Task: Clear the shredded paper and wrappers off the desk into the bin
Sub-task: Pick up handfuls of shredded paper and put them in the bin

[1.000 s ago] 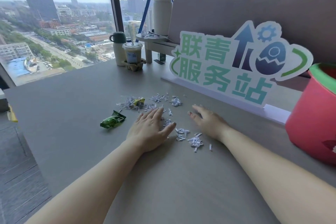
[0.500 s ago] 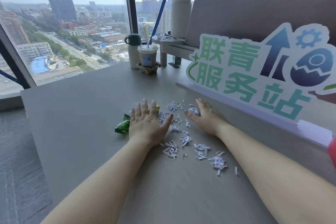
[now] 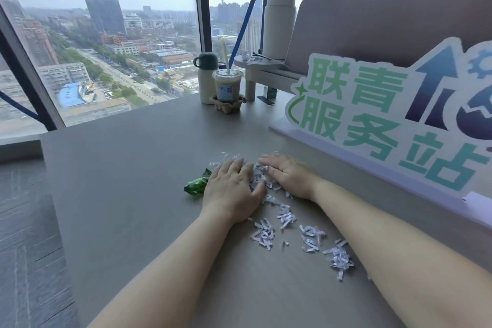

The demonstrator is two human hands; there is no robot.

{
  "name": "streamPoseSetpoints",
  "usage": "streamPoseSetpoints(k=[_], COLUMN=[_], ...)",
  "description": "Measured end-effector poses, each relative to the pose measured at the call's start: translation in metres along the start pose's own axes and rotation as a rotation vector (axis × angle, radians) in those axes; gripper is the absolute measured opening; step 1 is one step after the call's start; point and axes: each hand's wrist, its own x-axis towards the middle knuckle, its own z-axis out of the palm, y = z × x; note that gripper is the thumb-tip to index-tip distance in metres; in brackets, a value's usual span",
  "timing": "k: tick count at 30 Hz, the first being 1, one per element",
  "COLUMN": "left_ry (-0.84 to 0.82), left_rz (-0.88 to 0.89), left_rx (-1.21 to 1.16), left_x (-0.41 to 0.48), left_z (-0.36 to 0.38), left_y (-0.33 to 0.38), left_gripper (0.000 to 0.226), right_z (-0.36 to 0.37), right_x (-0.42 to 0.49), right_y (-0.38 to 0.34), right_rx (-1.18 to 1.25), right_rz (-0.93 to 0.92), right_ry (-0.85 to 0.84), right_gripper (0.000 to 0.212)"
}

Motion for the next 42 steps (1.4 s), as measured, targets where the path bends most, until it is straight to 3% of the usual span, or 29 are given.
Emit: streamPoseSetpoints(k=[13, 23, 26, 31, 34, 39, 42], left_ry=[-0.043, -0.122, -0.080, -0.053, -0.072, -0.022, 0.004], left_rz=[0.275, 0.336, 0.331, 0.237, 0.166, 0.181, 0.176], left_rx=[-0.081, -0.113, -0.068, 0.025, -0.013, -0.033, -0.079], left_x=[-0.044, -0.091, -0.099, -0.103, -0.100, -0.092, -0.088], left_z=[-0.006, -0.012, -0.012, -0.013, -0.014, -0.011, -0.009], left_y=[0.017, 0.046, 0.048, 0.050, 0.055, 0.057, 0.057], left_gripper=[0.040, 0.060, 0.072, 0.091, 0.088, 0.072, 0.065], right_z=[-0.001, -0.011, -0.012, -0.006, 0.001, -0.002, -0.004], right_x=[-0.087, -0.170, -0.189, -0.200, -0.187, -0.174, -0.172], right_y=[0.003, -0.010, -0.005, 0.001, 0.009, 0.013, 0.010], right_rx=[0.383, 0.390, 0.289, 0.029, -0.101, -0.118, -0.033], right_rz=[-0.028, 0.074, 0.099, 0.095, 0.102, 0.076, 0.063], right_ry=[-0.020, -0.021, -0.003, 0.074, 0.126, 0.205, 0.229], right_gripper=[0.034, 0.036, 0.055, 0.114, 0.127, 0.116, 0.085])
